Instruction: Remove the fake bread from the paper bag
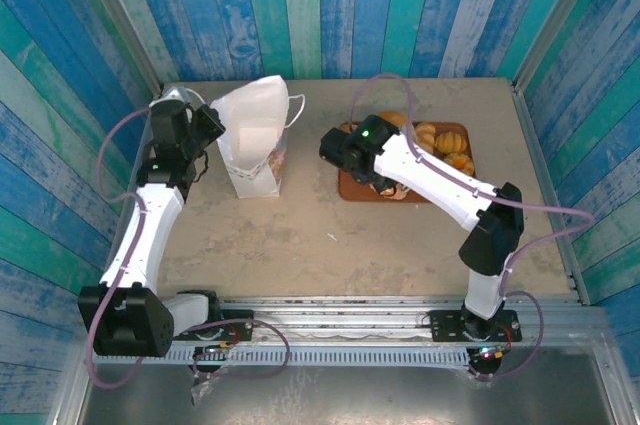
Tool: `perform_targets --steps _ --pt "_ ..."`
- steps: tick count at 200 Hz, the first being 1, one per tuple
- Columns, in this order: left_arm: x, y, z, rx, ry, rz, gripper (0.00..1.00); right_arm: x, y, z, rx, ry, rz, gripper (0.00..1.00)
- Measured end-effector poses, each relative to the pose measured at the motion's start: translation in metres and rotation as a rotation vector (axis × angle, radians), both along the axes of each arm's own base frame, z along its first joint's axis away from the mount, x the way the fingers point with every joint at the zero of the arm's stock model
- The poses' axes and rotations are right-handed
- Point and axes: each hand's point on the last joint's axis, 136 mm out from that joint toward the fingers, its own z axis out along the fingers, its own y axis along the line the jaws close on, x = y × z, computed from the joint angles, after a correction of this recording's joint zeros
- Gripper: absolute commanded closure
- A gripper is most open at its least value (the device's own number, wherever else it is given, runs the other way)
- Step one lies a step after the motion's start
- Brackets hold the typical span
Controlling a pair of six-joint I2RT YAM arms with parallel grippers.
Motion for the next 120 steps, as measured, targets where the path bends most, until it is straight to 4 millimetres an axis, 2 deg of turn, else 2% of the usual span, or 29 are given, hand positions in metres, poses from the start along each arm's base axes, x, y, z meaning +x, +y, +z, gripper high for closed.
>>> perform_targets --steps 32,74,120 --pt "0.000 0.000 0.000 0.002 0.000 -0.003 1.00 0.011 -0.018 -0.005 -0.062 -0.010 -0.044 0.65" --pt "0.000 -0.001 0.000 0.004 -0.001 -0.005 1.00 0.024 -0.022 -0.023 -0.146 0.011 -0.057 0.64" --pt "0.000 -0.001 0.000 0.005 -0.001 -0.006 1.00 0.017 -0.027 -0.050 -0.222 0.092 -0.052 0.61"
